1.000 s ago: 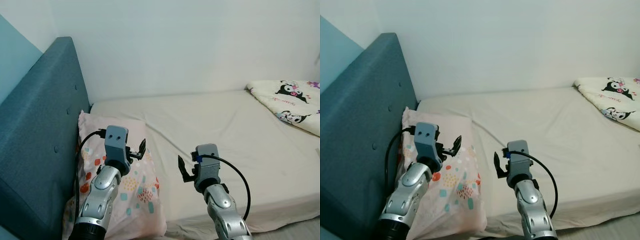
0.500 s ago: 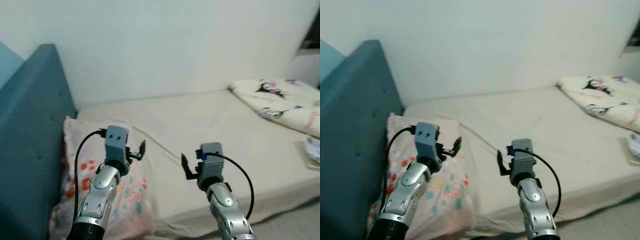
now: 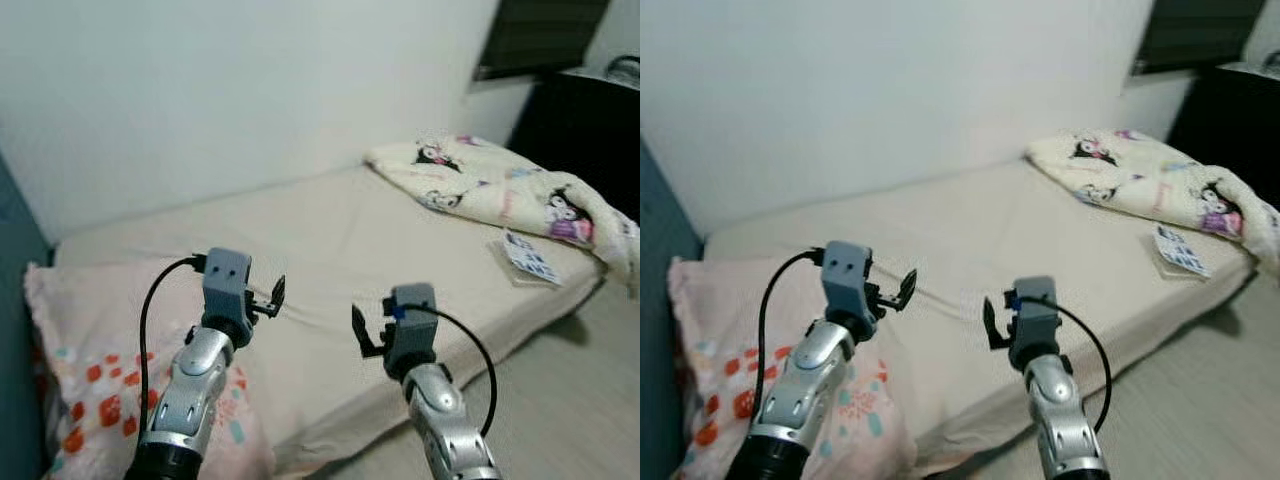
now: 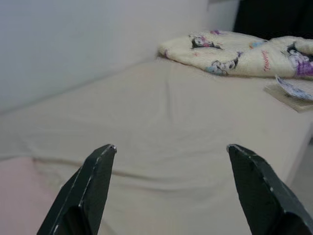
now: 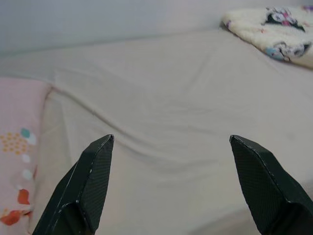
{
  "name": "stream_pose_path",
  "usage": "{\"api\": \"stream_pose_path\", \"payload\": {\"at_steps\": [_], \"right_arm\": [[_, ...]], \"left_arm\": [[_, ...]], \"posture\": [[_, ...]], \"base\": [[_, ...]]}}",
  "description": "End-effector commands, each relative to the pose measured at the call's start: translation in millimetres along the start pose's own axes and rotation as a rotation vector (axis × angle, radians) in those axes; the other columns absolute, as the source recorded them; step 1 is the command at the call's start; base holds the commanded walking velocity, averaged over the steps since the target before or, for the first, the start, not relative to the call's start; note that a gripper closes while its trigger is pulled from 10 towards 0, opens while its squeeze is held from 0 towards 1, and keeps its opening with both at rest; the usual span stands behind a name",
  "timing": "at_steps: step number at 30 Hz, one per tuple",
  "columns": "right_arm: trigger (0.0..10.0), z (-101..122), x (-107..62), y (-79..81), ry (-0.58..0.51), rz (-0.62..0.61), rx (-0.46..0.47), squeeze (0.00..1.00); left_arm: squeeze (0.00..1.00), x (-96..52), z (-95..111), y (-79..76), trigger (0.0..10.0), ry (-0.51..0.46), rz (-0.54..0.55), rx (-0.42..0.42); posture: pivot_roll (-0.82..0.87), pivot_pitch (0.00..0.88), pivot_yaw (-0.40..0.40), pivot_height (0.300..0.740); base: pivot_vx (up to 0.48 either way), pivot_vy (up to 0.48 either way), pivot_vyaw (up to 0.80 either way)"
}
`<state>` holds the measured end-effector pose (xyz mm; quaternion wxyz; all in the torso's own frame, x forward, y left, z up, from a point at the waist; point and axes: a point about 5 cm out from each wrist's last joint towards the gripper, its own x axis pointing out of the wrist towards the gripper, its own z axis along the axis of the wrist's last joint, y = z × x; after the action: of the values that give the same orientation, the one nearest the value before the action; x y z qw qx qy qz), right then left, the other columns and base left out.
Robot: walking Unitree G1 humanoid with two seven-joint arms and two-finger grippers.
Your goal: Clean up the room
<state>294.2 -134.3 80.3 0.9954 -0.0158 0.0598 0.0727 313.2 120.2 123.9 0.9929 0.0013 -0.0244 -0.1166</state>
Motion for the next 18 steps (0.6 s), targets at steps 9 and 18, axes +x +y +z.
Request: {"api": "stream_pose_path", "payload": {"at_steps": [9,18], "right_arm": [[10.0,-4.2,-0.4,-5.6,0.02,-0.036,-0.019,0.0],[10.0,-18.5,-4.5,-14.5,0.058,-0.081,-0.041,0.0]], "left_arm": [[0.0,-3.0,-9.9,5.5,10.0,0.054,0.014,0.025],[0.0,-6.5,-17.5,11.0,10.0,0.077,0.023,0.028]], "posture": [[0.01,0.0,-0.029,0.74],[0.01,0.0,-0.02,0.74]], "base": [[0.0,0.0,-0.8],[0.0,0.0,-0.8]]}}
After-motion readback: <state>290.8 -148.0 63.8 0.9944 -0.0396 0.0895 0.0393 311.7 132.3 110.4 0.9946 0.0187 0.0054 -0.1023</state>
